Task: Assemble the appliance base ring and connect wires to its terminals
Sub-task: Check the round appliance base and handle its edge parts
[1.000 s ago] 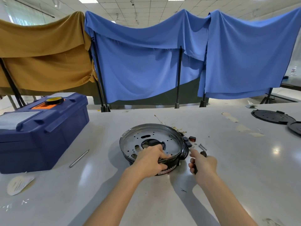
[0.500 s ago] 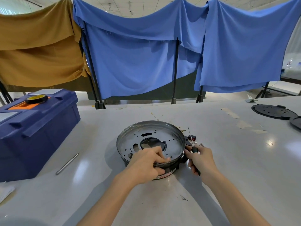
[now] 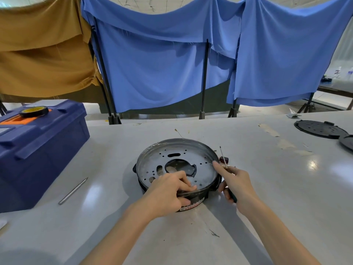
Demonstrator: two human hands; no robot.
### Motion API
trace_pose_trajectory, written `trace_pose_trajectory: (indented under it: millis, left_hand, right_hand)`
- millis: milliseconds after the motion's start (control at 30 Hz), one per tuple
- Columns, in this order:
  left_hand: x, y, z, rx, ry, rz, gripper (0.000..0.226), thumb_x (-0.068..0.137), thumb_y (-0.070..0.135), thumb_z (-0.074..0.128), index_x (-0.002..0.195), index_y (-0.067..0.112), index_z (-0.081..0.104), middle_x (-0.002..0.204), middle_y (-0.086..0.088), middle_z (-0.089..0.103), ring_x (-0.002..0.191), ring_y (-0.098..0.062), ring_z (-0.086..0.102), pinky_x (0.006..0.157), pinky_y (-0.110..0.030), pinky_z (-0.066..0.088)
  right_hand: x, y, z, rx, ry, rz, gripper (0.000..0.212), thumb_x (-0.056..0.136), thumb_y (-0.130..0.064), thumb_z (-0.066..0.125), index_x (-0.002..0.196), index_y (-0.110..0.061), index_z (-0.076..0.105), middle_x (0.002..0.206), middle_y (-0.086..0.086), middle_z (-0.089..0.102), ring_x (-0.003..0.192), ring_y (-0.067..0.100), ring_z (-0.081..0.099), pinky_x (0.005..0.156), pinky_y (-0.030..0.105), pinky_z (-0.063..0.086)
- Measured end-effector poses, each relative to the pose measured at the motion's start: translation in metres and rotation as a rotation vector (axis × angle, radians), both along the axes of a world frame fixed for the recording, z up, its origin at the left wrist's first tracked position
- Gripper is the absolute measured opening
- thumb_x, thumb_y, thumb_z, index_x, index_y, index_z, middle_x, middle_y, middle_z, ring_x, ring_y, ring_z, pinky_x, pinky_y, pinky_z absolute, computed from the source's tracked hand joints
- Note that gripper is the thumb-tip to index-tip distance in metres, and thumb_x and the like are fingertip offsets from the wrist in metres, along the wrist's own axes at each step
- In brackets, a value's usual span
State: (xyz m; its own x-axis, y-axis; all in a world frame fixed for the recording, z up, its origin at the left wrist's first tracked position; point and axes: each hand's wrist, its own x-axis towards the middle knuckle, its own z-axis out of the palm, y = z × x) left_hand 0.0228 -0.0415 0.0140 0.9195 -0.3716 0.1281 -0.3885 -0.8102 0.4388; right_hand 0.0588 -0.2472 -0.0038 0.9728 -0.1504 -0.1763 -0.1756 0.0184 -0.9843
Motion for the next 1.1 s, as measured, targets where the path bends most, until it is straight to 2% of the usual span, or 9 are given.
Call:
trace_pose_trajectory:
  millis: [133,200,433,600,733,867,933,1000,1100]
  left_hand:
    - [0.002,0.005,0.005,-0.024,0.058,-0.049,0.039,0.077,0.029,0.078,0.115,0.033,0.07,0.101,0.027,0.054,0.101,-0.001,0.052,0.092,-0.031,0.045]
    - [0.002,0.004,0.005,-0.024,0.05,-0.043,0.038,0.078,0.028,0.077,0.115,0.032,0.07,0.103,0.026,0.054,0.101,-0.001,0.052,0.092,-0.032,0.046]
    - [-0.003,-0.002,0.005,0.062,-0.039,-0.052,0.031,0.084,0.024,0.069,0.115,0.029,0.07,0.109,0.019,0.054,0.099,-0.007,0.054,0.085,-0.035,0.047]
    - [-0.002,0.001,0.009,0.026,0.017,-0.057,0.035,0.079,0.034,0.074,0.114,0.032,0.07,0.104,0.021,0.055,0.099,-0.007,0.052,0.086,-0.035,0.047]
    - [0.003,0.004,0.021,-0.086,0.167,-0.057,0.038,0.08,0.042,0.073,0.116,0.03,0.069,0.1,0.018,0.058,0.101,-0.006,0.053,0.094,-0.036,0.045]
    - [0.012,0.012,0.034,-0.155,0.262,-0.079,0.03,0.088,0.051,0.061,0.106,0.031,0.074,0.099,0.018,0.067,0.098,0.003,0.059,0.091,-0.023,0.046]
    - [0.02,0.014,0.035,-0.204,0.213,-0.031,0.023,0.088,0.039,0.065,0.104,0.026,0.075,0.095,0.018,0.069,0.092,0.004,0.062,0.087,-0.022,0.048]
    - [0.03,0.015,0.031,-0.168,0.132,0.035,0.026,0.085,0.029,0.072,0.109,0.022,0.074,0.101,0.014,0.068,0.096,0.0,0.061,0.089,-0.027,0.051]
    - [0.04,0.014,0.019,-0.041,0.116,0.078,0.037,0.077,0.033,0.078,0.113,0.025,0.072,0.108,0.012,0.065,0.105,-0.01,0.057,0.095,-0.035,0.048]
  right_hand:
    - [0.003,0.0,-0.006,-0.101,-0.058,0.019,0.021,0.086,-0.045,0.065,0.105,-0.04,0.059,0.042,0.007,0.049,0.03,0.017,0.037,0.036,0.017,0.028]
    - [0.004,0.001,-0.006,-0.158,-0.078,0.046,0.014,0.089,-0.042,0.061,0.099,-0.033,0.063,0.04,0.006,0.048,0.029,0.018,0.038,0.035,0.017,0.028]
    - [0.007,-0.002,-0.005,-0.311,-0.103,0.127,0.024,0.089,-0.041,0.055,0.093,-0.019,0.065,0.041,0.005,0.052,0.028,0.019,0.042,0.034,0.02,0.031]
    - [0.009,0.003,-0.007,-0.322,-0.091,0.104,0.03,0.09,-0.039,0.056,0.096,-0.011,0.064,0.038,-0.003,0.04,0.029,0.022,0.044,0.034,0.022,0.031]
    - [0.009,0.004,-0.005,-0.299,-0.085,0.085,0.025,0.089,-0.039,0.058,0.089,-0.016,0.068,0.048,0.001,0.045,0.029,0.023,0.043,0.035,0.02,0.03]
    - [0.009,0.004,-0.005,-0.274,-0.074,0.08,0.023,0.09,-0.038,0.058,0.086,-0.018,0.068,0.038,-0.009,0.04,0.028,0.022,0.04,0.035,0.018,0.027]
    - [0.009,0.004,-0.004,-0.271,-0.067,0.077,0.022,0.091,-0.038,0.058,0.086,-0.019,0.068,0.036,-0.011,0.039,0.028,0.021,0.04,0.035,0.018,0.027]
    - [0.008,0.004,-0.003,-0.268,-0.063,0.075,0.021,0.091,-0.038,0.057,0.087,-0.021,0.068,0.034,-0.01,0.039,0.027,0.021,0.039,0.034,0.017,0.027]
    - [0.008,0.005,-0.003,-0.266,-0.056,0.079,0.023,0.09,-0.037,0.057,0.082,-0.018,0.066,0.033,-0.01,0.037,0.026,0.021,0.038,0.034,0.016,0.026]
